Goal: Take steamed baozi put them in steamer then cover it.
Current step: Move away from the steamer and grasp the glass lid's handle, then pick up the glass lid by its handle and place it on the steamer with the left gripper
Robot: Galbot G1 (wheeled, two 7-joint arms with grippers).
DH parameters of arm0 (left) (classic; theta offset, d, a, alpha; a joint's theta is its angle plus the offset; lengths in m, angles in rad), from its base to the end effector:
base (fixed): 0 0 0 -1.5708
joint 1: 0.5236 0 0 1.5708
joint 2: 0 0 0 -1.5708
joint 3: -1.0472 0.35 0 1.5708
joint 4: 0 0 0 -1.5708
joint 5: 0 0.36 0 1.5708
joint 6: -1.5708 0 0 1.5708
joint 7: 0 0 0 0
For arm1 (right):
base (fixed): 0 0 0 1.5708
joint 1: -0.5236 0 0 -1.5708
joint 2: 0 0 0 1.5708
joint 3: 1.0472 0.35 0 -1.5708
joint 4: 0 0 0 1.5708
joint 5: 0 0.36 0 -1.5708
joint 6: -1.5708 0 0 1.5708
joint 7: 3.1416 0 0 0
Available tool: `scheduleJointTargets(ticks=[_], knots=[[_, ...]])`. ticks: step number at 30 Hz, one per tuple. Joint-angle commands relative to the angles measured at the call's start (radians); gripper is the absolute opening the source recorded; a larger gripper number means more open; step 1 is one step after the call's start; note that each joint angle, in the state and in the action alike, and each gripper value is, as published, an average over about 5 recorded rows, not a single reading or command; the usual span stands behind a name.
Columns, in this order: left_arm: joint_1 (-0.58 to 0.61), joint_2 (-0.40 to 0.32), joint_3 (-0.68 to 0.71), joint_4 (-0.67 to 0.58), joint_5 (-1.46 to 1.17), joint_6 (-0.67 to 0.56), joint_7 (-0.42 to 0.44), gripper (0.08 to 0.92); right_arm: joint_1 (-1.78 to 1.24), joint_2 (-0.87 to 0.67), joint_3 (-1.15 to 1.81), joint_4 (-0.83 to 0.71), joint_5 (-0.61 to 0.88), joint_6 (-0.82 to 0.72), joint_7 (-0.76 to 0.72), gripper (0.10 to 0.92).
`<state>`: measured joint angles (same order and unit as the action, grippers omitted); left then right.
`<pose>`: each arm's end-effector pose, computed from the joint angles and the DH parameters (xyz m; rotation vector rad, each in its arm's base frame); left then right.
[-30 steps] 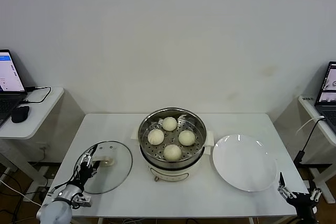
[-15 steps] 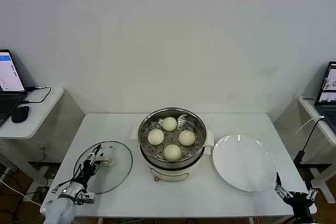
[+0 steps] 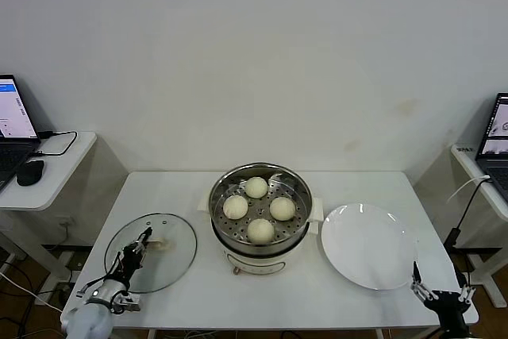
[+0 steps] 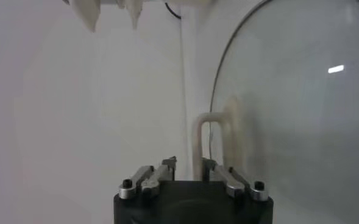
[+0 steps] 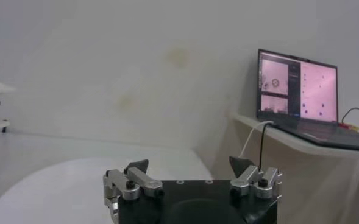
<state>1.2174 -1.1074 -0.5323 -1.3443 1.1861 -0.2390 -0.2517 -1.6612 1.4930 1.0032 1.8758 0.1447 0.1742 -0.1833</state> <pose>0.2807 0.1953 -0.4379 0.3030 2.1781 2.2284 0.1172 -0.1768 -0.3626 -0.3312 -3.0153 0.2524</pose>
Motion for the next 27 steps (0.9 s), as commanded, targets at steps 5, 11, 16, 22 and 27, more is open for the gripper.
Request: scheduleJointTargets(ticks=[5,11,16,22,27], knots=[[0.101,0.049,-0.073,-0.222,-0.073,0.084,-0.044,0.139,-0.005,-0.001,-0.015,0.002,-0.03,0.028,-0.004,0.823],[0.192,0.122,-0.174,-0.46,-0.125,0.205,0.109,0.139,-0.011,-0.003,-0.028,0.019,-0.036,0.038,-0.005,0.823],[0.183,0.178,-0.2,-0.615,-0.168,0.289,0.215,0.139,-0.018,-0.014,-0.044,0.012,-0.059,0.065,-0.003,0.823],[0.111,0.25,-0.057,-0.734,-0.229,0.39,0.309,0.139,-0.014,-0.014,-0.075,0.015,-0.092,0.077,-0.002,0.823],[-0.023,0.284,0.166,-0.755,-0.258,0.482,0.358,0.139,0.0,0.008,-0.098,0.016,-0.16,0.094,0.001,0.823]])
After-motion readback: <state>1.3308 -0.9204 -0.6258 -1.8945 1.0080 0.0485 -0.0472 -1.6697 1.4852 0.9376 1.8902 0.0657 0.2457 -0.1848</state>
